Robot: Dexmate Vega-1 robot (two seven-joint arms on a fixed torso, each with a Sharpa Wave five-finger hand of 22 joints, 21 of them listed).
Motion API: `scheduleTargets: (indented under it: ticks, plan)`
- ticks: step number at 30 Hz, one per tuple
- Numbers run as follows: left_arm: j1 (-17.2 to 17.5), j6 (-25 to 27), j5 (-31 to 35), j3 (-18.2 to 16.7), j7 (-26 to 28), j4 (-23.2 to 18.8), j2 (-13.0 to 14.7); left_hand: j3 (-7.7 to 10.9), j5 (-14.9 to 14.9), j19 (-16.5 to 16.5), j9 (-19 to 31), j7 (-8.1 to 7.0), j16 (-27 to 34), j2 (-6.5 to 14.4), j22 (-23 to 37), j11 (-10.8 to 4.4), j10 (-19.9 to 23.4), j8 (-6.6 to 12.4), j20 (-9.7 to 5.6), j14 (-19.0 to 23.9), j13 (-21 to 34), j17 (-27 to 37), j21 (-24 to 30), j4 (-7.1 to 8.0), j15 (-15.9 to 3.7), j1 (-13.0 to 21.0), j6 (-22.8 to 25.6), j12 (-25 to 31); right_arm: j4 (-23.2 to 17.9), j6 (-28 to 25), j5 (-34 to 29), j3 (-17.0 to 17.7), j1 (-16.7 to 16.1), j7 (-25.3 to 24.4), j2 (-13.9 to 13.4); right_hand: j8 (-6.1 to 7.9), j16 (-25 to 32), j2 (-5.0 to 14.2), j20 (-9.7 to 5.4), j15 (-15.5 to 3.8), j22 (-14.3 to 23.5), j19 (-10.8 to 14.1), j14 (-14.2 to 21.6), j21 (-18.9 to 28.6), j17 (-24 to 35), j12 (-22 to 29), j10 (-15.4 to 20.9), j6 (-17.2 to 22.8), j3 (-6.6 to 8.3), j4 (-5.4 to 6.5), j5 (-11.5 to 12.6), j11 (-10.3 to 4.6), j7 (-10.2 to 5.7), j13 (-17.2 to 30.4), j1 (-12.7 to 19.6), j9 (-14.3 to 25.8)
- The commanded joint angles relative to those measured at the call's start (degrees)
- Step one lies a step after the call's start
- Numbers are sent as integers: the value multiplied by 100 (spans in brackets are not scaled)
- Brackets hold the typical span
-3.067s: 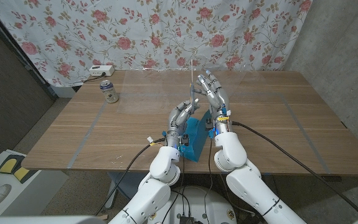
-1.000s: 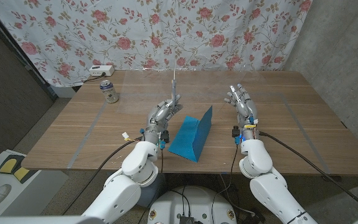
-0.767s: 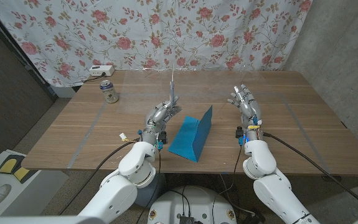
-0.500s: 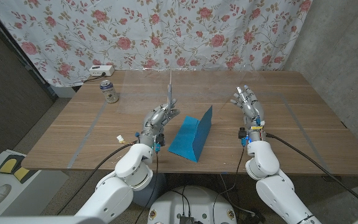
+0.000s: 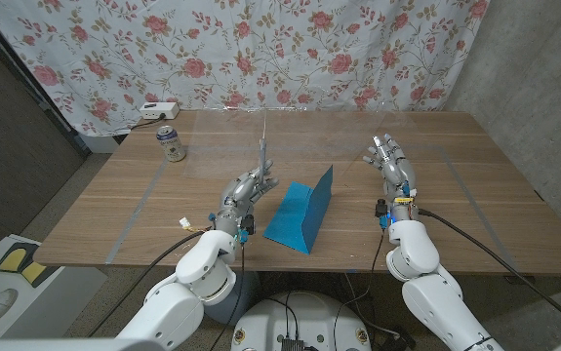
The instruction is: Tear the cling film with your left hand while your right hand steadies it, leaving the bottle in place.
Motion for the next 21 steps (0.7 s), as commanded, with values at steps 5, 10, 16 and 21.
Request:
scheduleTargets:
  ticks: [5,10,16,21]
  plan:
    - [10,92,181,-18,165,1,175,-53,-173,-31,1248,26,-210,-216,5,-947,1148,-150,39,447,-249,-2,109,381,-408,-565,77,-2,42,-117,-54,-43,81,-2,116,21,29,-10,11,-297,-4,25,-6,-42,5,13,-24,-5,-1,-18,23,4,6,22,-41,9]
    - [21,126,149,-55,146,27,211,-180,-215,-52,1118,55,-326,-364,-21,-938,1184,-177,53,459,-313,-41,136,461,-377,-854,133,-33,50,-146,-65,-72,106,6,124,21,31,-10,18,-294,-3,33,-5,-59,-2,13,-25,-5,-6,-23,23,1,8,22,-47,9]
    - [38,107,309,-33,233,73,192,-326,-230,-31,994,63,-416,-512,-62,-917,1242,-180,33,528,-376,-63,170,565,-372,-1196,245,-49,76,-185,-58,-116,154,16,151,20,34,-9,14,-308,-3,33,-4,-88,-12,10,-37,-8,-15,-25,21,-11,7,21,-64,8]
    - [77,18,471,-65,296,127,158,-429,-225,-12,891,80,-445,-637,-87,-902,1281,-209,26,578,-413,-70,184,615,-330,-1386,303,-57,98,-185,-62,-135,179,23,164,21,32,-12,15,-309,-3,35,-13,-115,-22,13,-35,-6,-21,-33,21,-1,16,21,-70,8]
